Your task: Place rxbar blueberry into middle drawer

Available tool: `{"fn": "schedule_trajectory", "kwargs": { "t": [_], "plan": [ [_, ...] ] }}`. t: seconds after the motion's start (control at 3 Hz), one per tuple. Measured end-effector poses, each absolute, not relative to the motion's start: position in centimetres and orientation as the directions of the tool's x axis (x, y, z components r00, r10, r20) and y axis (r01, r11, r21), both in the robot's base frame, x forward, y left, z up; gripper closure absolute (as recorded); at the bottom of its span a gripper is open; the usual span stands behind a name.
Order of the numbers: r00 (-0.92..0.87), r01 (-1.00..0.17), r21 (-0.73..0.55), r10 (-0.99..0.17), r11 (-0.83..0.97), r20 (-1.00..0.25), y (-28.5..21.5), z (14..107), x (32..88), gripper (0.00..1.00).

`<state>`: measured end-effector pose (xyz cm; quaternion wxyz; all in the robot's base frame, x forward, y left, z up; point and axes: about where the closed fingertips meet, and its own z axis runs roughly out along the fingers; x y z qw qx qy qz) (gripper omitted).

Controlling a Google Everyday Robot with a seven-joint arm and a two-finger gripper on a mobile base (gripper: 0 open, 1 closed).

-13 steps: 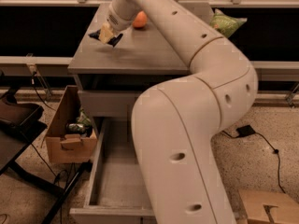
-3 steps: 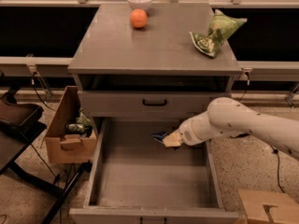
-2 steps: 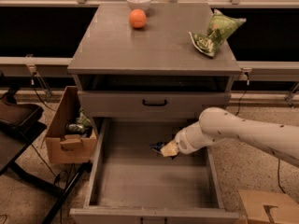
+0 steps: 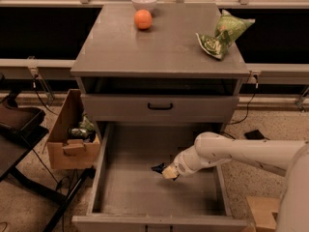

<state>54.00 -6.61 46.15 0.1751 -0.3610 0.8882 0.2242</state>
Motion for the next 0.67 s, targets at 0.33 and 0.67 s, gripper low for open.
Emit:
{"fn": "schedule_trajectory", "kwargs": {
  "t": [0.33, 0.67],
  "plan": [
    [-0.682, -0.718, 0.278, -0.561, 0.639, -0.469, -6.55, 45.76, 53.83, 0.62],
    [-0.682, -0.718, 0.278, -0.562, 0.639, -0.469, -6.54, 45.76, 53.83, 0.37]
  ]
}}
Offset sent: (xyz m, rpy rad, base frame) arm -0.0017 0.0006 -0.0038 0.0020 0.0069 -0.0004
